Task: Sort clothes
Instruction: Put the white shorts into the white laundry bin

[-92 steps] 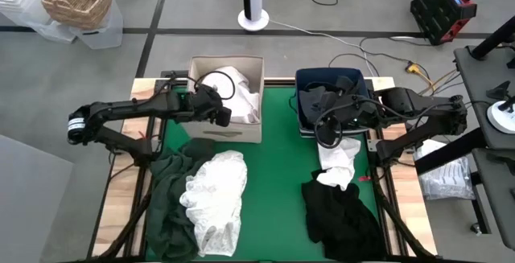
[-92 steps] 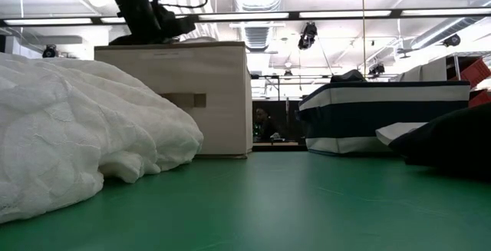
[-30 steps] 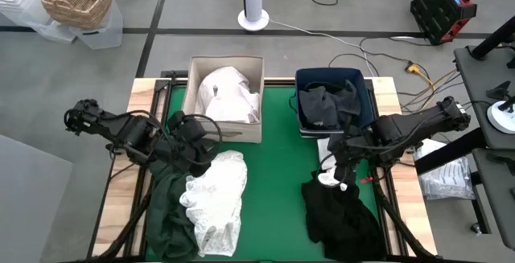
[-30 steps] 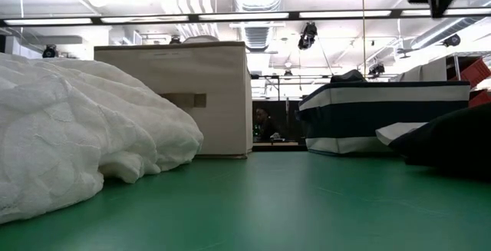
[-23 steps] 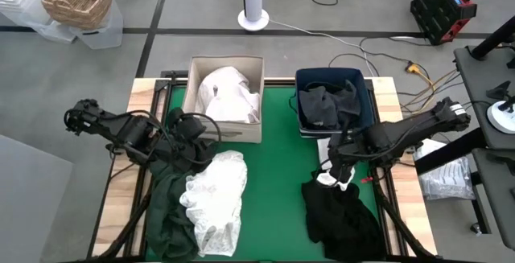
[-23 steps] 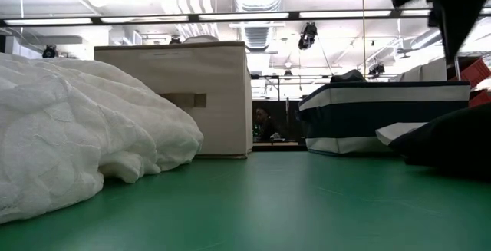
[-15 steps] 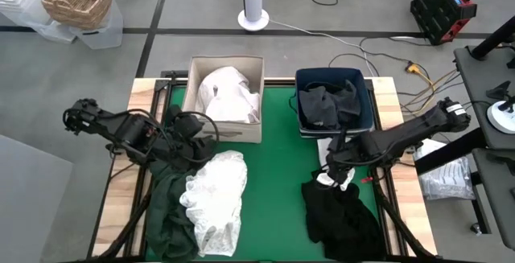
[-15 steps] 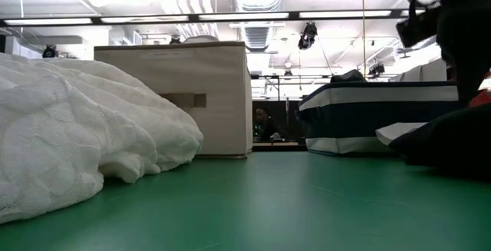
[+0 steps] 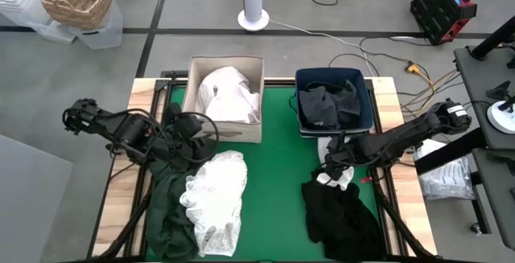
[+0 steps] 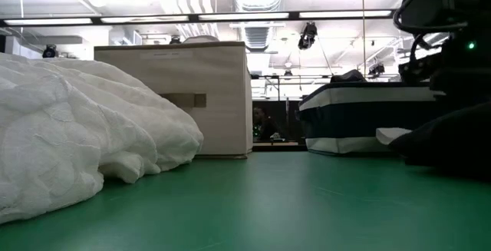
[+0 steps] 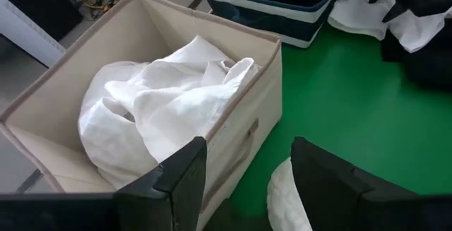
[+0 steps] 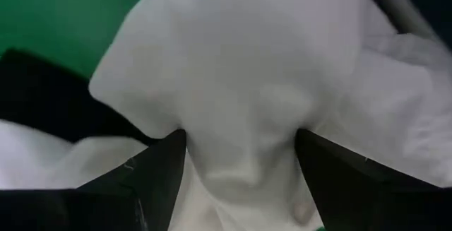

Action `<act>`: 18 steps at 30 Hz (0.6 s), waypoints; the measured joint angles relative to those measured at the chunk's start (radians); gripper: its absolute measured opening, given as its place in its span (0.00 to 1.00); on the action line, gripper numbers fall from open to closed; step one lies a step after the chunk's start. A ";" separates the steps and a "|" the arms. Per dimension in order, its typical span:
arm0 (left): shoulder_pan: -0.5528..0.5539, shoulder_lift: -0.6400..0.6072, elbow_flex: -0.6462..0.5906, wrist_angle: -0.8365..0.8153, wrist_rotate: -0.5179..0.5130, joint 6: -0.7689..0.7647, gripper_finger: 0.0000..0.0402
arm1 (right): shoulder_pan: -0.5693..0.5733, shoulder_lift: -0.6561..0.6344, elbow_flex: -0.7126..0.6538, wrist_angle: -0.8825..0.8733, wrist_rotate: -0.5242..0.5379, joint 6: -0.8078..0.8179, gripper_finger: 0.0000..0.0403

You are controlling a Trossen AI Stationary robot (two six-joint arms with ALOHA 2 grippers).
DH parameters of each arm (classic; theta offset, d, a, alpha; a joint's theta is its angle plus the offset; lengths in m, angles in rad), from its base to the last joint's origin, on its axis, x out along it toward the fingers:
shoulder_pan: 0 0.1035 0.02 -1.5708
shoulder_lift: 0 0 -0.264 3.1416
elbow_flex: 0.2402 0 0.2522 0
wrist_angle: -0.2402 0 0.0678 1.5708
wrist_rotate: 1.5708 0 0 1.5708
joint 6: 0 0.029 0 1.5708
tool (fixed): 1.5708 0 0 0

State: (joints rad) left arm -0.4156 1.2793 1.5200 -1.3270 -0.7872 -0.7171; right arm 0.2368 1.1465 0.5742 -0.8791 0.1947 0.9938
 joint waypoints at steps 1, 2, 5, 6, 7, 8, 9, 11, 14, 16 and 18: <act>0.000 0.000 0.000 0.000 0.000 0.001 0.46 | 0.000 0.000 -0.013 0.025 0.000 0.008 0.64; 0.000 -0.001 0.000 0.000 0.000 0.001 0.46 | 0.000 0.000 -0.024 0.041 0.000 0.016 0.63; 0.000 -0.001 0.000 -0.002 0.000 0.001 0.46 | 0.000 0.000 -0.053 0.073 0.003 0.034 0.59; 0.000 -0.001 0.000 -0.003 -0.002 0.002 0.46 | 0.000 0.000 -0.065 0.085 0.007 0.035 0.57; 0.000 -0.001 0.000 -0.006 -0.009 0.002 0.46 | 0.000 0.000 -0.078 0.100 0.010 0.035 0.55; 0.000 -0.001 0.000 -0.007 -0.017 0.002 0.46 | 0.000 -0.002 -0.089 0.116 0.015 0.034 0.53; 0.000 -0.001 0.000 -0.007 -0.023 0.002 0.46 | 0.000 -0.002 -0.101 0.131 0.018 0.031 0.50; 0.000 -0.001 0.000 -0.008 -0.029 0.009 0.46 | 0.000 -0.002 -0.112 0.151 0.020 0.028 0.44; 0.000 -0.001 0.000 -0.009 -0.040 0.010 0.46 | 0.000 -0.002 -0.114 0.160 0.030 0.020 0.33; 0.000 -0.001 0.000 -0.013 -0.042 0.010 0.46 | 0.000 -0.002 -0.114 0.162 0.030 0.004 0.23; 0.000 -0.001 0.000 -0.023 -0.043 0.010 0.46 | 0.000 -0.002 -0.114 0.165 0.029 -0.011 0.14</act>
State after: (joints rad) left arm -0.4152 1.2781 1.5196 -1.3499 -0.8299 -0.7071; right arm 0.2367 1.1446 0.4599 -0.7138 0.2236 0.9825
